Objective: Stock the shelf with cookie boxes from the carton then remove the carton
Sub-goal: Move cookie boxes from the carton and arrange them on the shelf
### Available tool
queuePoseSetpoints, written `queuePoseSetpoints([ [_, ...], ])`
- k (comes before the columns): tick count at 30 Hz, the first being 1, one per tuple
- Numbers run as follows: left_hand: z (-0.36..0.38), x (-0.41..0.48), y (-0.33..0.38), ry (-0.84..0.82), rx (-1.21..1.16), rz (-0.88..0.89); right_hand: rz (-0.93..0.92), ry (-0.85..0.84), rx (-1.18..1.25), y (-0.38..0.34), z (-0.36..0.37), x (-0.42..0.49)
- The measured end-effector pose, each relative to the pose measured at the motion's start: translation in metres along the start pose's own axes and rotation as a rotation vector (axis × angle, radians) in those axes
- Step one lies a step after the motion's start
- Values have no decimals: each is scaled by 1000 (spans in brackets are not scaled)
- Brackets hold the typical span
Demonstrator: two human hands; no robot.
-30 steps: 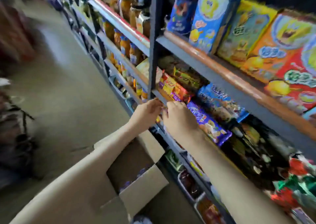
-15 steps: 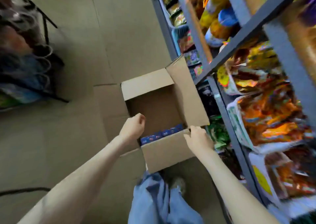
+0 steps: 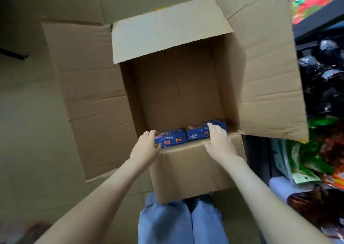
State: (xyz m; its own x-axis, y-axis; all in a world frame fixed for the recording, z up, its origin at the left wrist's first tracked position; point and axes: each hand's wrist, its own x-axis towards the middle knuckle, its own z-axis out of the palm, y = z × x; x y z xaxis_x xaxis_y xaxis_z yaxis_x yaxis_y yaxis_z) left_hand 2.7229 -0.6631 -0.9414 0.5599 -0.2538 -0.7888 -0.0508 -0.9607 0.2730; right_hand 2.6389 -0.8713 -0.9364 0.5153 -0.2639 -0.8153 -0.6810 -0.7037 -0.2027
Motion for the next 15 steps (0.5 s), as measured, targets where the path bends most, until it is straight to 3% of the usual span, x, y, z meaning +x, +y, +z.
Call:
queuePoseSetpoints([
  [7,66,66,-10,-90,262,80,-11,-125,-299,19,38,89],
  [11,79,87,-22,4,408,181,-126,-43,-365,32,38,104],
  [15,80,91,-36,153,595,521,-330,172,-437,42,38,107],
])
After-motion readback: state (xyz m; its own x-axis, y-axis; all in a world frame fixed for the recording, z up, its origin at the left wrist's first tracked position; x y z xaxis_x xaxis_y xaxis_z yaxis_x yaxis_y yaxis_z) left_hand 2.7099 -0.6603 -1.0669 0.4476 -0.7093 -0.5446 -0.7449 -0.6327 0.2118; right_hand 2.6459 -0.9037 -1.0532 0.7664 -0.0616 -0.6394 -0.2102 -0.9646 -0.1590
